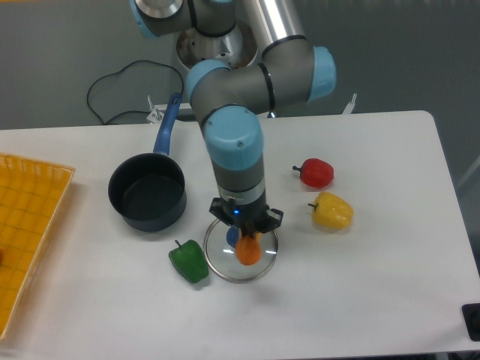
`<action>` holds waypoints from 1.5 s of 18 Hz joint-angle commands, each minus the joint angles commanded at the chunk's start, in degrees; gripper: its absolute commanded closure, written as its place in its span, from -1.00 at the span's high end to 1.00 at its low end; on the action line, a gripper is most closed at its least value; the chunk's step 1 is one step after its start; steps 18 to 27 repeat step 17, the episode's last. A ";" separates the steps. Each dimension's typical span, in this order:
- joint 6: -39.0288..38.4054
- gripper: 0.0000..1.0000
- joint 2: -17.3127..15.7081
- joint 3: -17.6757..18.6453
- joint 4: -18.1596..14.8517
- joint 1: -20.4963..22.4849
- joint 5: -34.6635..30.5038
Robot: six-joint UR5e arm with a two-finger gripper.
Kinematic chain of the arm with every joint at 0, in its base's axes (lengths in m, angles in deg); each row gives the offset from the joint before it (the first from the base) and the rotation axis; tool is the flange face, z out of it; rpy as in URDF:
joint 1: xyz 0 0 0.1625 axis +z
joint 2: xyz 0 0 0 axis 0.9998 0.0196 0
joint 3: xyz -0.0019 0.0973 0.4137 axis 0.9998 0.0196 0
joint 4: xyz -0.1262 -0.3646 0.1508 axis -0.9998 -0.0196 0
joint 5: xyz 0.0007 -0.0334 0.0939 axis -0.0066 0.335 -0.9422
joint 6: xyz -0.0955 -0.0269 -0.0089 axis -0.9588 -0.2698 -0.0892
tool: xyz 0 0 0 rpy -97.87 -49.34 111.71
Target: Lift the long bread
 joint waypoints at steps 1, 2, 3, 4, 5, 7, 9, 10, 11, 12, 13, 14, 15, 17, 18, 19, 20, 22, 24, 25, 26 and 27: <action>1.06 -0.94 -0.17 0.00 0.00 -0.09 2.02; 2.46 -0.95 -0.96 0.00 0.00 -0.09 3.43; 4.47 -0.94 -1.49 0.00 0.00 -0.09 4.05; 6.50 -0.94 -1.58 -0.27 0.09 -0.18 4.23; 7.56 -0.95 -1.23 -0.79 -0.09 -0.18 4.23; 7.75 -0.95 -0.88 -0.62 -1.57 -1.23 3.88; 7.83 -0.95 -0.97 -0.45 -2.72 -1.41 3.88; 7.83 -0.94 -1.05 -0.27 -2.72 -1.41 3.88; 7.75 -0.94 -0.97 -0.18 -2.64 -1.50 3.88; 7.75 -0.95 -0.97 0.34 -2.46 -1.58 3.79; 7.75 -0.94 -1.05 0.78 -2.37 -1.58 3.53; 7.75 -0.94 -1.14 0.96 -2.37 -1.67 3.53; 7.66 -0.94 -1.06 0.96 -2.46 -1.67 3.44; 7.57 -0.94 -0.88 0.96 -2.20 -1.76 3.44; 7.57 -0.94 -0.88 0.96 -2.20 -1.76 3.44; 7.57 -0.94 -0.88 0.96 -2.20 -1.76 3.44; 7.57 -0.94 -0.88 0.96 -2.20 -1.76 3.44; 7.57 -0.94 -0.88 0.96 -2.20 -1.76 3.44; 7.57 -0.94 -0.88 0.96 -2.20 -1.76 3.44; 7.57 -0.94 -0.88 0.96 -2.20 -1.76 3.44; 7.57 -0.94 -0.88 0.96 -2.20 -1.76 3.44; 7.57 -0.94 -0.88 0.96 -2.20 -1.76 3.44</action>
